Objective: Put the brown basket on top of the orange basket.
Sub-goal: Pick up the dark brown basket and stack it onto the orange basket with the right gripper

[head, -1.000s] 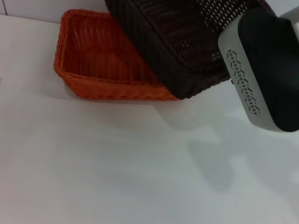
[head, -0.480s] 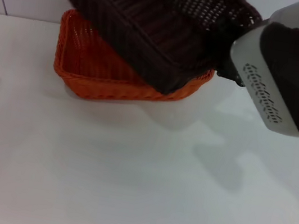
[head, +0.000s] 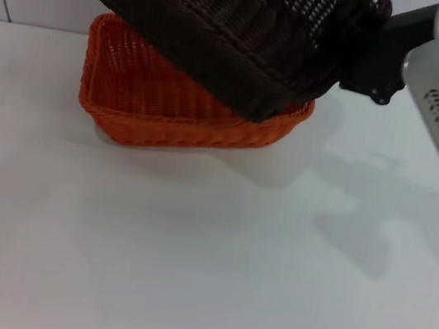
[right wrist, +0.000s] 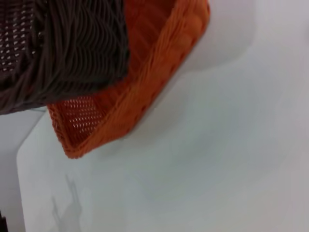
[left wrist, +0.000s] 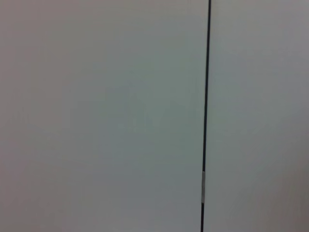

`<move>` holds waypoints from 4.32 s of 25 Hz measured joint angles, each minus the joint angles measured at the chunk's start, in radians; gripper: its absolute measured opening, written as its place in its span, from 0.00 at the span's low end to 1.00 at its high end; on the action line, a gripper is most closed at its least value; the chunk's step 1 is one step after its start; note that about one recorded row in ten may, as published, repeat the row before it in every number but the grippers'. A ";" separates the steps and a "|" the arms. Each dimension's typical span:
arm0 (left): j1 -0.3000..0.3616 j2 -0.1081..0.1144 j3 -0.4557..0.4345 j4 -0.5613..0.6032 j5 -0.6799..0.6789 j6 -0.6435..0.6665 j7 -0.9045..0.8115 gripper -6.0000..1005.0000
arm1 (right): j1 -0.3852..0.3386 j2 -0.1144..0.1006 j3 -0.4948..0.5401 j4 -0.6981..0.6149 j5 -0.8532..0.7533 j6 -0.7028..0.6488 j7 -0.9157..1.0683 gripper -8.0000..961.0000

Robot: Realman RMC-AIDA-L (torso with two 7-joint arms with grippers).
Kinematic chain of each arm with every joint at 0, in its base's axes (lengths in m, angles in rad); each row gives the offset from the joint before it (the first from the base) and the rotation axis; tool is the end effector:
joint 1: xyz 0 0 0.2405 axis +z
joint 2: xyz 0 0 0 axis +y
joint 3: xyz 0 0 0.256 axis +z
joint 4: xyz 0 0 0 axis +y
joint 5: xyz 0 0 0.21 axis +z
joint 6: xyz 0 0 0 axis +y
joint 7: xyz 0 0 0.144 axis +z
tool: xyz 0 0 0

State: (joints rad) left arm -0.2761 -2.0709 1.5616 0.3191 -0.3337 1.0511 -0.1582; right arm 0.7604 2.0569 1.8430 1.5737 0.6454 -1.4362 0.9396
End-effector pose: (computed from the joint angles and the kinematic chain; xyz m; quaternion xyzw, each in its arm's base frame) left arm -0.3757 0.3144 0.0449 -0.5875 -0.2788 -0.2820 0.7054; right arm 0.0612 0.3953 0.0494 -0.7814 -0.5585 -0.2100 0.1829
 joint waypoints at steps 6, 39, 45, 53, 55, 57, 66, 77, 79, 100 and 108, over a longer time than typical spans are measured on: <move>0.013 -0.001 0.002 0.000 -0.004 0.024 -0.023 0.81 | 0.014 -0.001 0.110 -0.071 0.046 0.039 -0.161 0.13; 0.049 -0.007 0.012 -0.008 -0.075 0.053 -0.042 0.81 | 0.121 -0.031 0.264 -0.510 0.162 0.276 -0.686 0.13; 0.049 -0.007 0.012 -0.009 -0.075 0.053 -0.049 0.81 | 0.144 -0.033 0.302 -0.611 0.172 0.339 -0.803 0.13; 0.045 -0.008 0.012 -0.009 -0.074 0.047 -0.050 0.81 | 0.169 -0.041 0.305 -0.701 0.203 0.391 -0.904 0.14; 0.047 -0.008 0.012 -0.009 -0.074 0.047 -0.050 0.81 | 0.181 -0.042 0.306 -0.719 0.205 0.403 -0.912 0.14; 0.048 -0.008 0.012 -0.009 -0.074 0.047 -0.051 0.81 | 0.183 -0.043 0.306 -0.722 0.205 0.404 -0.913 0.14; 0.047 -0.008 0.012 -0.020 -0.074 0.050 -0.052 0.81 | 0.180 -0.035 0.300 -0.795 0.226 0.502 -1.016 0.14; 0.049 -0.008 0.012 -0.022 -0.074 0.050 -0.052 0.81 | 0.174 -0.020 0.296 -0.803 0.248 0.514 -1.055 0.14; 0.049 -0.008 0.012 -0.026 -0.074 0.051 -0.052 0.81 | 0.171 -0.018 0.296 -0.810 0.280 0.519 -1.093 0.14; 0.051 -0.008 0.005 -0.042 -0.074 0.053 -0.052 0.81 | 0.146 0.003 0.256 -0.853 0.351 0.629 -1.111 0.13; 0.053 -0.006 0.003 -0.046 -0.074 0.053 -0.079 0.81 | 0.138 0.005 0.242 -0.854 0.352 0.640 -1.111 0.13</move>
State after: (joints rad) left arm -0.2230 -2.0768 1.5646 0.2730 -0.4080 1.1045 -0.2370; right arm 0.8980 2.0623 2.0854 0.7196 0.9971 -0.7964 -0.1718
